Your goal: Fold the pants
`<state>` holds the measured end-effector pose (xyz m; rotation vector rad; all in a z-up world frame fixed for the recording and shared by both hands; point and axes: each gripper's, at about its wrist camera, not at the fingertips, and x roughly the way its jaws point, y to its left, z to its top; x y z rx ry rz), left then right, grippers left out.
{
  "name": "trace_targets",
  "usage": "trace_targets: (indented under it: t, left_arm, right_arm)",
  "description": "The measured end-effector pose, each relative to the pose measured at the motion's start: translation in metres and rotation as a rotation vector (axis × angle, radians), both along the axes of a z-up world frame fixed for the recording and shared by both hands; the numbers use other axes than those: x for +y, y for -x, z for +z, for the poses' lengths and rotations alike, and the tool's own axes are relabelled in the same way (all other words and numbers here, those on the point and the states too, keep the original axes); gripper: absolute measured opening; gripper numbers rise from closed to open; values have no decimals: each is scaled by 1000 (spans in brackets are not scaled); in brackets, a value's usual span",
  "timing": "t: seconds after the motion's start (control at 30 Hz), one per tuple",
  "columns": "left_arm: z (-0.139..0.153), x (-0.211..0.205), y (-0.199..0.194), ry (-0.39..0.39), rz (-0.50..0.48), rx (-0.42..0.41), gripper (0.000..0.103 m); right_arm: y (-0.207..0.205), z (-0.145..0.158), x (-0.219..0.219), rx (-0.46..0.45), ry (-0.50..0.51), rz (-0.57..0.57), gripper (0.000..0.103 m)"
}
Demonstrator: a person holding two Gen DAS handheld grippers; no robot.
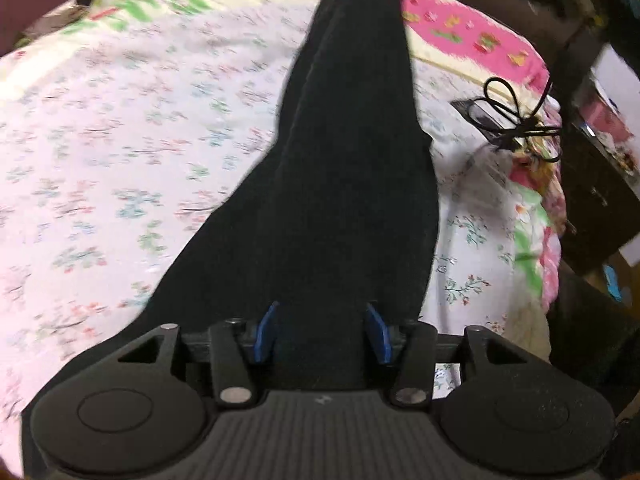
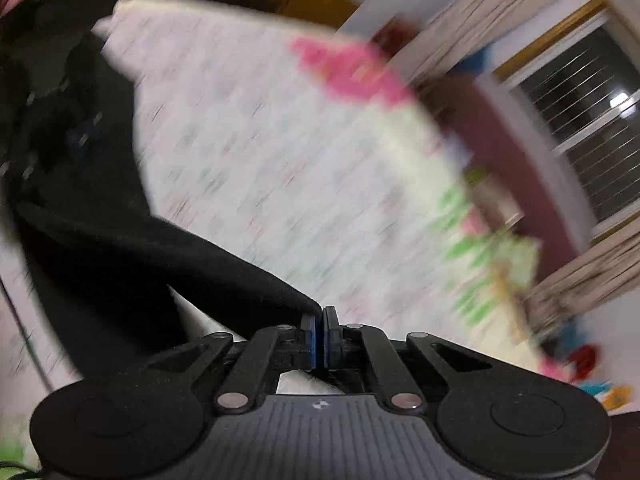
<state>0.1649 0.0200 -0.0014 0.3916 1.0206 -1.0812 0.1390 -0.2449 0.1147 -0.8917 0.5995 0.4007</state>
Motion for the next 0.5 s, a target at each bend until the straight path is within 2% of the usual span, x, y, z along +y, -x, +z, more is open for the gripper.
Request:
trace_targets:
  t: [0.07, 0.1, 0.13, 0.17, 0.23, 0.27, 0.33, 0.37, 0.43, 0.5]
  left_arm:
    - [2, 9, 2, -9, 19, -3, 56]
    - [0, 12, 4, -20, 21, 4, 56]
    - [-3, 13, 7, -37, 22, 9, 56]
    - [-6, 13, 10, -53, 20, 7, 56]
    - [-13, 12, 19, -91, -4, 4, 56]
    - [-15, 11, 21, -102, -10, 8, 56]
    - [-23, 6, 23, -121, -10, 25, 56]
    - [-26, 3, 22, -122, -7, 33, 56]
    - [-29, -11, 22, -118, -25, 37, 56]
    - [-29, -23, 24, -104, -52, 36, 56]
  right_arm:
    - [20, -19, -6, -22, 9, -16, 0]
    - [30, -43, -13, 22, 11, -36, 0]
    - [34, -63, -19, 82, 12, -66, 1]
    - [41, -95, -28, 186, 38, -107, 1]
    - [56, -133, -43, 325, 41, -169, 0]
    - [60, -139, -51, 375, 5, -213, 0]
    - [68, -137, -74, 427, -157, -334, 5]
    - [69, -133, -85, 424, -226, -387, 8]
    - [66, -128, -105, 387, -327, -472, 27]
    - [54, -126, -130, 360, -457, -560, 28]
